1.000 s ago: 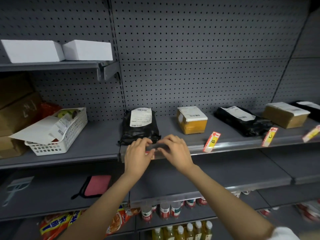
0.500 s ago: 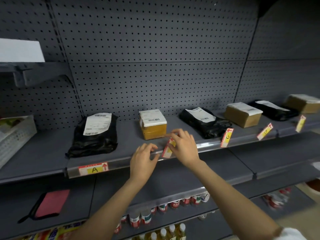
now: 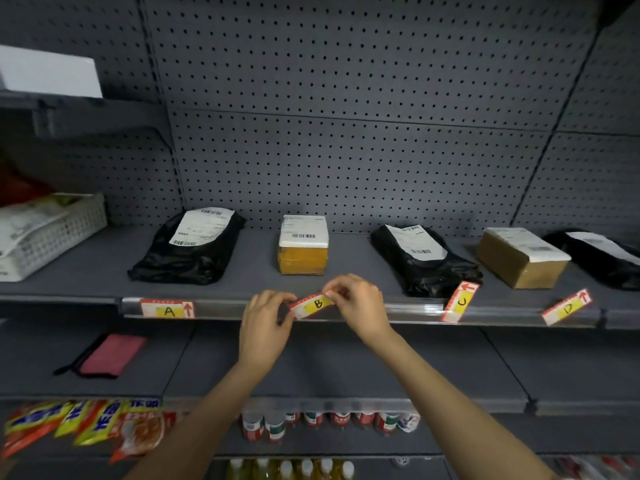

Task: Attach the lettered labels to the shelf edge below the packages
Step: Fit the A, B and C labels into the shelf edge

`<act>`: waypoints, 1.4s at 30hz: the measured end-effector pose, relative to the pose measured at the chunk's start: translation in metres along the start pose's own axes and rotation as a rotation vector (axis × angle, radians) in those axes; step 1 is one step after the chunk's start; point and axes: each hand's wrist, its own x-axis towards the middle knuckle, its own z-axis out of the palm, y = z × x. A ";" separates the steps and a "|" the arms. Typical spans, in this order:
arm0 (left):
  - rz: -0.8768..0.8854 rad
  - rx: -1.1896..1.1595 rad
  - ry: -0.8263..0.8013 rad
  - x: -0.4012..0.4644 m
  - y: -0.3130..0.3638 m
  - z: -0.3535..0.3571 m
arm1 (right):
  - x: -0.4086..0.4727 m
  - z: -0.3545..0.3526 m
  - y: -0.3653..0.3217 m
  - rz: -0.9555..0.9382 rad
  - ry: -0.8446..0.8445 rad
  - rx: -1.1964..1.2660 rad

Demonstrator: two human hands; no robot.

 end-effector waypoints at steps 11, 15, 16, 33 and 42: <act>0.014 0.051 -0.075 0.002 -0.019 -0.023 | -0.013 0.036 -0.011 -0.006 0.114 0.127; 0.001 -0.020 -0.033 0.001 -0.021 -0.021 | -0.026 0.046 -0.013 -0.009 0.160 0.107; -0.004 -0.040 -0.027 0.001 -0.022 -0.020 | -0.028 0.048 -0.014 -0.005 0.176 0.087; 0.030 0.107 0.042 -0.011 -0.014 -0.007 | -0.049 0.045 -0.005 0.061 0.195 -0.093; -0.033 -0.221 0.024 -0.004 0.056 0.022 | -0.066 -0.030 0.016 0.136 0.413 0.017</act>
